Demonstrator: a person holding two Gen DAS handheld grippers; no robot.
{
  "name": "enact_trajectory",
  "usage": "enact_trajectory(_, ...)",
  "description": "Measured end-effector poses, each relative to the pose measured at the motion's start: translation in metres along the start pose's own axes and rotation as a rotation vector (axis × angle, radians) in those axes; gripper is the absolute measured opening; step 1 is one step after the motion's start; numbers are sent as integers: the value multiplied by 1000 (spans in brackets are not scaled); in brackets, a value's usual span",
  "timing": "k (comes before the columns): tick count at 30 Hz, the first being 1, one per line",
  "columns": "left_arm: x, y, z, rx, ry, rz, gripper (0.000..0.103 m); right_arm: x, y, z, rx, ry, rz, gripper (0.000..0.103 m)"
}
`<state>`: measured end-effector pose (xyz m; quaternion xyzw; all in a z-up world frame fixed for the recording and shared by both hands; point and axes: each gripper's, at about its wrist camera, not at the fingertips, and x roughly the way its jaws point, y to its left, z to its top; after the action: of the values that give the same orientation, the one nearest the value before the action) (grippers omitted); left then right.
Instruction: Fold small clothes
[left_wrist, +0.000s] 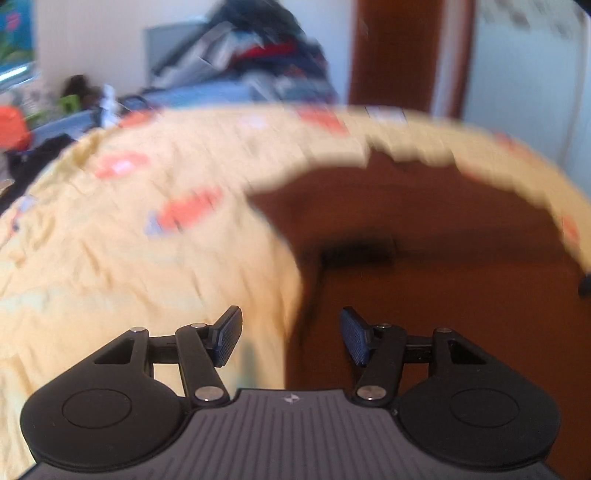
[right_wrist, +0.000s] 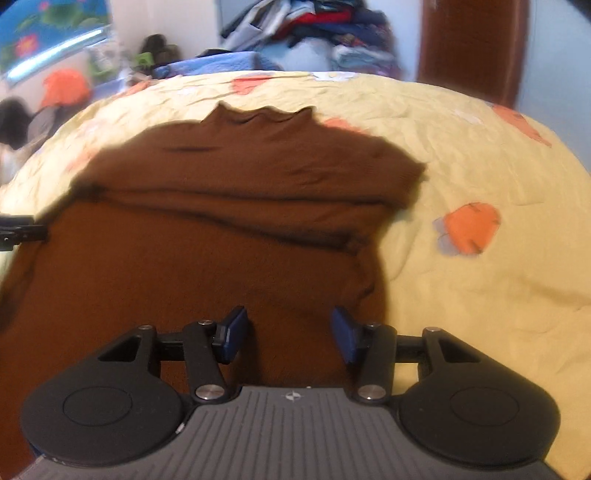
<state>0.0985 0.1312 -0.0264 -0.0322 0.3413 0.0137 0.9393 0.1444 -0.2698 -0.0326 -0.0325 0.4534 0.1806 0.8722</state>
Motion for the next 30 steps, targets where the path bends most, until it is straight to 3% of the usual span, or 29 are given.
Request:
enact_trajectory(2,15,2,26,-76,-14,-21,63,-3,-2,25,52,-111,33,65)
enact_trajectory(3,27,3,37,-112,0,-30,64,-1,-3,37,59,-153,29,76)
enact_trajectory(4,45,2,46,-138,21,-31,64,9,-2,51,45,-166,5,79)
enact_trajectory(7,100,6,60,-221,124,9,65,50,5,81,-20,-139,-58,77)
enact_trajectory(8,107,5,61,-226,108,35,64,62,5,85,-35,-122,-77,77)
enact_trajectory(9,108,1,62,-201,104,66,62,74,5,86,-41,-93,-101,77)
enact_trajectory(10,110,-1,63,-154,100,99,47,87,2,83,-42,-43,-127,78)
enact_trajectory(11,111,-6,61,-86,92,128,47,94,-1,76,-47,-34,-134,80)
enact_trajectory(13,109,-9,55,5,53,117,47,87,-13,59,-42,-93,-100,82)
enact_trajectory(16,107,-12,55,44,26,120,48,80,-19,46,-67,-133,-85,83)
enact_trajectory(19,87,-11,59,6,16,152,48,69,-15,43,-46,-158,-97,89)
enact_trajectory(21,56,-9,53,-59,0,91,49,47,-21,42,70,-161,-89,91)
enact_trajectory(24,4,-11,27,-136,-57,-32,73,-3,-34,9,247,-218,79,103)
enact_trajectory(26,-21,-18,7,-145,-63,-94,74,-20,-39,-13,307,-163,106,103)
enact_trajectory(30,-51,-42,-31,-91,-18,-138,74,-44,-12,-38,197,-124,15,99)
